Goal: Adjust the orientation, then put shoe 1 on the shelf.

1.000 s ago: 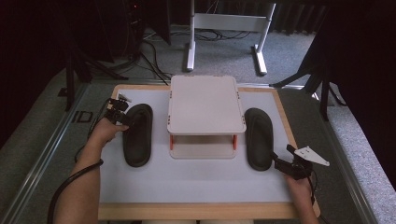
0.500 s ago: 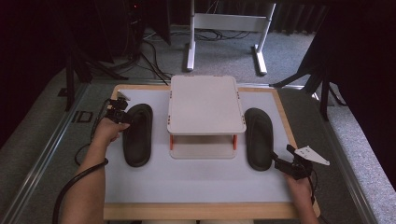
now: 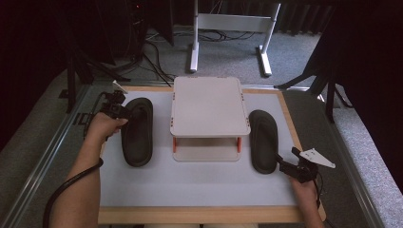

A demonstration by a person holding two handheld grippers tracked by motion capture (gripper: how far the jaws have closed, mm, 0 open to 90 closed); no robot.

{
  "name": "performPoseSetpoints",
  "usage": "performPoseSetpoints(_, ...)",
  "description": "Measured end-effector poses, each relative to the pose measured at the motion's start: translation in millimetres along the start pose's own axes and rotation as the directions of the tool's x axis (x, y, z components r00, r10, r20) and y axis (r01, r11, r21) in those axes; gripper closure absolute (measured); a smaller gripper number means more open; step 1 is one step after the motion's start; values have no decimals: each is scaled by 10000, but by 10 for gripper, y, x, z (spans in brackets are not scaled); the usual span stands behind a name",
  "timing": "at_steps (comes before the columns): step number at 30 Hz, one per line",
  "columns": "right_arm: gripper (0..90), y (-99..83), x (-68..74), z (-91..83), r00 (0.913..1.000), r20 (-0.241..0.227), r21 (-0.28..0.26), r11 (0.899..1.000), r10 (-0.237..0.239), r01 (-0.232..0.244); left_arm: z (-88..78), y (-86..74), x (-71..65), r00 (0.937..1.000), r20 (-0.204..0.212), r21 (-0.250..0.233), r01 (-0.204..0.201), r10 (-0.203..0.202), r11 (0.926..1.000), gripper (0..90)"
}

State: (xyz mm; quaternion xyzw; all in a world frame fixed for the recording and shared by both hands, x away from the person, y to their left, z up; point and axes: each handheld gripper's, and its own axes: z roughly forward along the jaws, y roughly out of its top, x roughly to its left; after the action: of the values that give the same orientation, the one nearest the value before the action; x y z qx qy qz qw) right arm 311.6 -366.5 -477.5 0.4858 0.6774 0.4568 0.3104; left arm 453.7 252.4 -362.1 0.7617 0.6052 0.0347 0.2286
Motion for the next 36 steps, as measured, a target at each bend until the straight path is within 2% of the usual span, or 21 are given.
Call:
performPoseSetpoints(2,204,1,1,2,10000,-18,13,10000,0,0,-74,4,-29,10000,9,-75,50,-50,10000,702)
performPoseSetpoints(3,204,1,0,3,10000,-22,25,10000,-3,3,-166,8,-69,10000,65,-86,43,-42,10000,702)
performPoseSetpoints(4,204,1,0,3,10000,-22,25,10000,-3,3,-166,8,-69,10000,65,-86,43,-42,10000,703)
performPoseSetpoints(9,204,3,-5,6,10000,-95,82,10000,2,-1,-381,45,-173,9999,169,93,6,-7,10000,703)
performPoseSetpoints(13,204,3,-7,5,9999,-119,71,10000,34,-34,-558,100,-248,9995,298,-3,-60,61,10000,703)
performPoseSetpoints(19,204,4,-7,9,9999,-113,93,10000,27,-25,-775,203,-364,9985,552,-291,52,-36,9996,702)
performPoseSetpoints(22,204,5,-7,12,10000,-95,130,9999,26,-25,-831,258,-461,9969,787,-477,13,24,9989,701)
performPoseSetpoints(25,204,4,-8,10,10000,-85,116,9999,25,-24,-838,309,-558,9956,926,-454,-96,138,9989,701)
performPoseSetpoints(28,204,4,-9,11,9999,-97,111,9999,37,-36,-842,366,-671,9938,1025,-379,-386,423,9985,701)
performPoseSetpoints(32,204,3,-11,10,9999,-102,82,9999,79,-78,-828,456,-818,9908,1270,-511,-396,458,9979,700)
performPoseSetpoints(36,204,3,-13,8,9999,-104,91,9999,83,-82,-796,546,-994,9893,1276,-421,-665,713,9969,700)
